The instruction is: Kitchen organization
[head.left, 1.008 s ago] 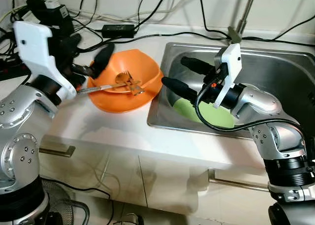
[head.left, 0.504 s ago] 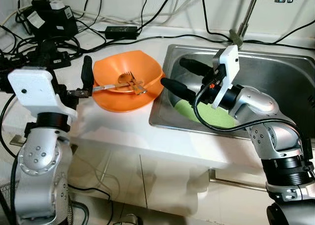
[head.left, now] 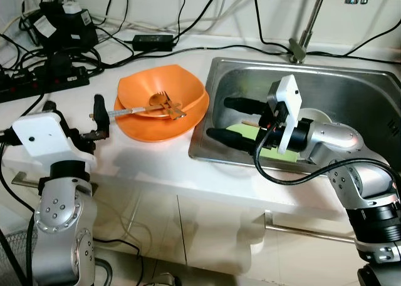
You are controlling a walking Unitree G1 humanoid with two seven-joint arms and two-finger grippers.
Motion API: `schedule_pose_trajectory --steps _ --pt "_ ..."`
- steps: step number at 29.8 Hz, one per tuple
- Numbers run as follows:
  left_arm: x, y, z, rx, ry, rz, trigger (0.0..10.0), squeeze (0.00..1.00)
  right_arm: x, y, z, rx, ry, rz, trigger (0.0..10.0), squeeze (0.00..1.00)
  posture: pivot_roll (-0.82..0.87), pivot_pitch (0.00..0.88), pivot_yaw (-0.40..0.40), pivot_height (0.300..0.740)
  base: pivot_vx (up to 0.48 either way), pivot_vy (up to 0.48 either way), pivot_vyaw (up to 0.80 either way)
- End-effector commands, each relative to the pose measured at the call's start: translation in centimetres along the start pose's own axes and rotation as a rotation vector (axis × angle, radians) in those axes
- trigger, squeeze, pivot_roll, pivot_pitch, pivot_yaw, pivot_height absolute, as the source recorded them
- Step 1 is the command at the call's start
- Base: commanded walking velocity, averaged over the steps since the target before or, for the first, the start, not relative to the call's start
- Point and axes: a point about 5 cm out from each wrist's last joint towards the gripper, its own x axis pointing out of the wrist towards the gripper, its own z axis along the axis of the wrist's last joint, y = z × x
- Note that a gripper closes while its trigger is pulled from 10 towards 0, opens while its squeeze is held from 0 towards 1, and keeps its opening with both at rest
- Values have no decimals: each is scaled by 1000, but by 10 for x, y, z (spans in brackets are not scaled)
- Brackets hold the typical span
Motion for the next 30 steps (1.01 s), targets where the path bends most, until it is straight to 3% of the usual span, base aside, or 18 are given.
schedule_pose_trajectory --steps 1,9,18,19,20,21,22,23,25,26,27,30 --pt "3 -1 -8 -54 48 12 10000 0 2 5 4 -21 -6 29 10000 0 19 40 47 740 0 0 0" --pt "17 -17 -9 -173 49 -47 10000 0 1 7 6 -19 -5 41 10000 0 5 45 55 740 0 0 0" --pt "24 -22 -13 -278 87 -38 10000 0 -5 14 1 -10 30 82 10000 0 -1 48 57 740 0 0 0" --pt "25 -22 -14 -293 94 -37 8745 0 -5 13 1 -11 32 82 10000 0 0 49 57 740 0 0 0" --pt "24 -23 -15 -308 106 -36 8745 0 -5 13 1 -12 32 81 10000 0 0 49 58 740 0 0 0" --pt "24 -24 -17 -331 119 -31 6627 0 -5 14 1 -13 30 80 10000 0 0 47 58 740 0 0 0" --pt "24 -25 -20 -347 131 -30 5843 0 -4 14 1 -14 29 80 10000 0 2 47 59 740 0 0 0" --pt "24 -26 -21 -356 139 -29 5843 0 -4 14 2 -15 28 80 10000 0 2 47 59 740 0 0 0" --pt "23 -29 -27 -394 180 -29 7059 0 -3 14 2 -14 26 82 10000 0 3 47 59 740 0 0 0" --pt "23 -29 -29 -407 189 -26 6902 0 -3 15 2 -14 26 82 10000 0 1 48 60 740 0 0 0" --pt "23 -29 -29 -419 187 -29 0 0 -2 15 2 -14 26 83 10000 0 0 47 60 740 0 0 0" --pt "23 -30 -29 -432 184 -28 0 0 -2 15 1 -15 27 84 10000 0 0 47 61 740 0 0 0"
